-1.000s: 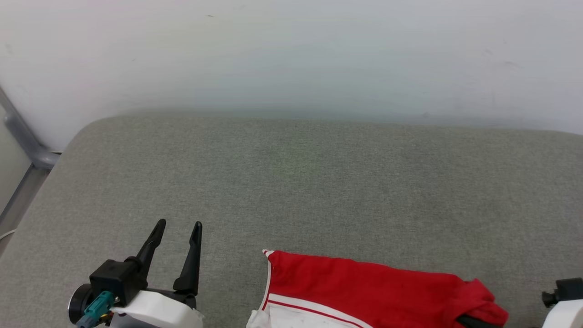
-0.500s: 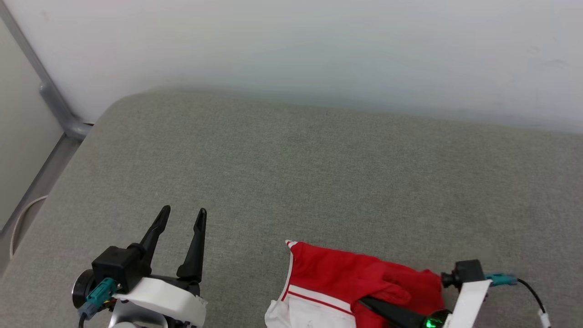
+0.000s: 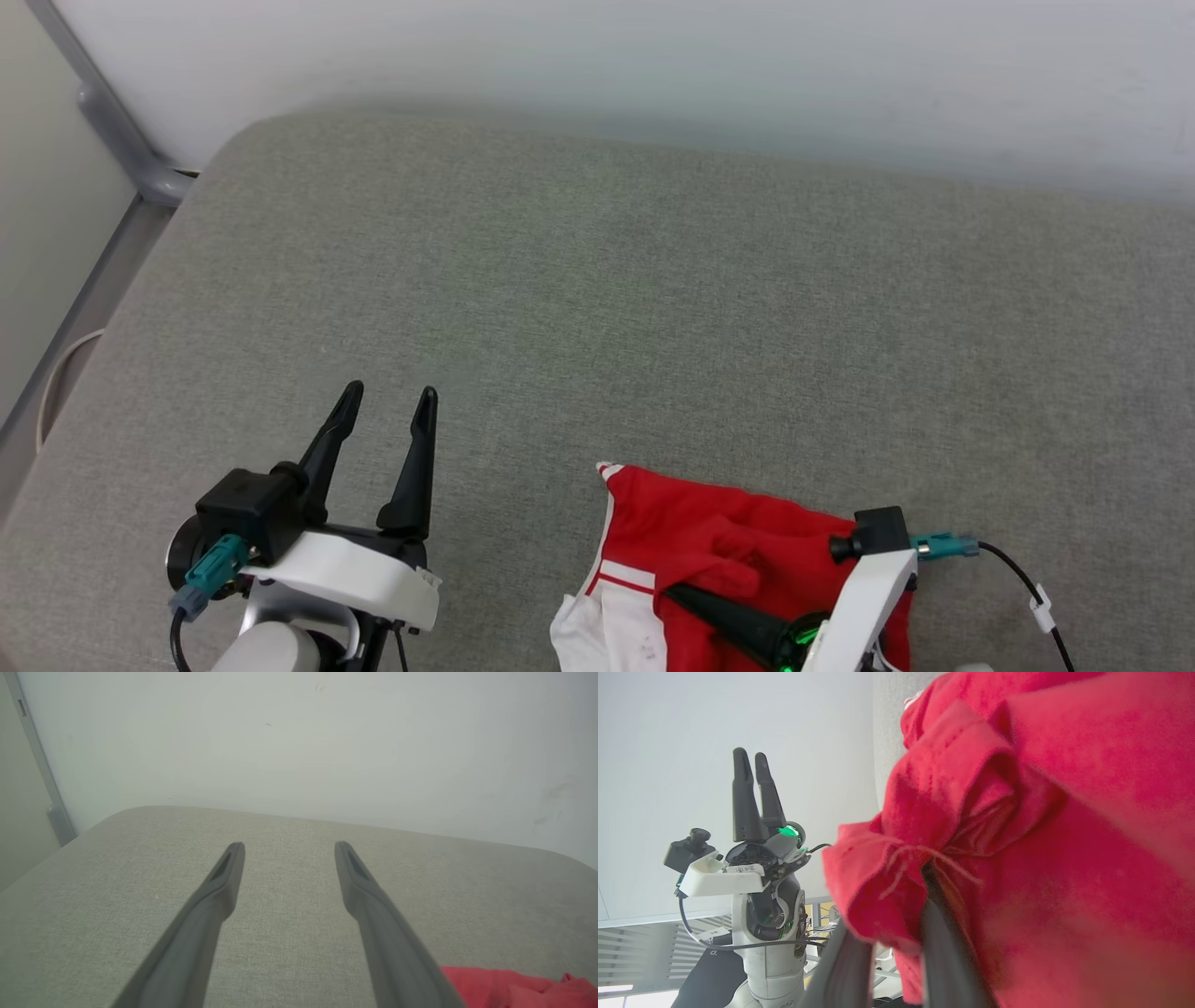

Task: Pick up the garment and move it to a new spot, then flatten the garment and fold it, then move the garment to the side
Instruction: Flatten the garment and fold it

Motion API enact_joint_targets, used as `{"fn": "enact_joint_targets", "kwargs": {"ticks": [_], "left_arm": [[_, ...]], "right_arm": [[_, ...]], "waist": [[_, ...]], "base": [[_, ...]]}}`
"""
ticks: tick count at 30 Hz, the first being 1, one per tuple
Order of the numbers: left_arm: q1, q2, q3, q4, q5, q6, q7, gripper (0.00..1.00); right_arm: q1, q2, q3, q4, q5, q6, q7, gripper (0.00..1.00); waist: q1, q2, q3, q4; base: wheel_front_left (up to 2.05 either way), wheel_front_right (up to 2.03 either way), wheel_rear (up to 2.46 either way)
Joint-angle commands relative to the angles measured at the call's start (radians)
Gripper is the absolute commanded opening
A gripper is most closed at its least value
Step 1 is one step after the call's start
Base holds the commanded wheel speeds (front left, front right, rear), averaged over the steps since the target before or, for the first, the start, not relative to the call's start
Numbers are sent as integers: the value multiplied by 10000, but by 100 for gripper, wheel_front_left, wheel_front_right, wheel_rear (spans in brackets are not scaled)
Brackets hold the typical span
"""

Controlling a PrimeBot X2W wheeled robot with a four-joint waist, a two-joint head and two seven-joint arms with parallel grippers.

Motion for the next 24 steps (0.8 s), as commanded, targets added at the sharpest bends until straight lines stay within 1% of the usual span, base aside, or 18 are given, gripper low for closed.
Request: {"fn": "enact_joint_targets", "kwargs": {"ticks": [1, 5, 8, 12, 15, 19, 22, 23, 24], "left_arm": [[-164, -66, 22, 51, 68, -86, -43, 100], [-219, -171, 129, 241, 41, -189, -67, 100], [-271, -151, 230, 346, 78, -214, -71, 100], [-187, -113, 295, 420, 135, -185, -80, 100], [-66, -111, 306, 394, 185, -141, -83, 100], [41, -72, 303, 365, 257, -62, -87, 100], [127, -34, 352, 344, 340, 9, -90, 100], [127, -34, 352, 344, 340, 9, -90, 100], [165, -29, 372, 324, 377, 47, -90, 100]], "right_arm": [[-166, 13, 112, 141, -154, -5, -130, 100], [-385, -45, 468, 177, -513, -5, -433, 100], [-397, -102, 744, -21, -653, -5, -670, 100], [-550, -341, 1111, -633, -996, -5, -1227, 100], [-663, -645, 1420, -1288, -1550, -5, -1883, 100], [-731, -1314, 1539, -1857, -3239, -5, -3305, 100], [-590, -1663, 1040, -1847, -4828, -5, -4274, 100], [-590, -1663, 1040, -1847, -4828, -5, -4274, 100], [-509, -1747, 812, -1813, -5449, -5, -4519, 100]], "waist": [[-1, 0, 96, -71], [-1, 0, 119, -193], [-1, 0, 30, -289], [-1, 0, -177, -440], [-1, 0, -334, -535], [-1, 0, -563, -648], [-1, 0, -757, -760], [-1, 0, -757, -760], [-1, 0, -825, -801]], "base": [[0, 0, 0], [0, 0, 0], [0, 0, 0], [0, 0, 0], [0, 0, 0], [0, 0, 0], [0, 0, 0], [0, 0, 0], [0, 0, 0]]}}
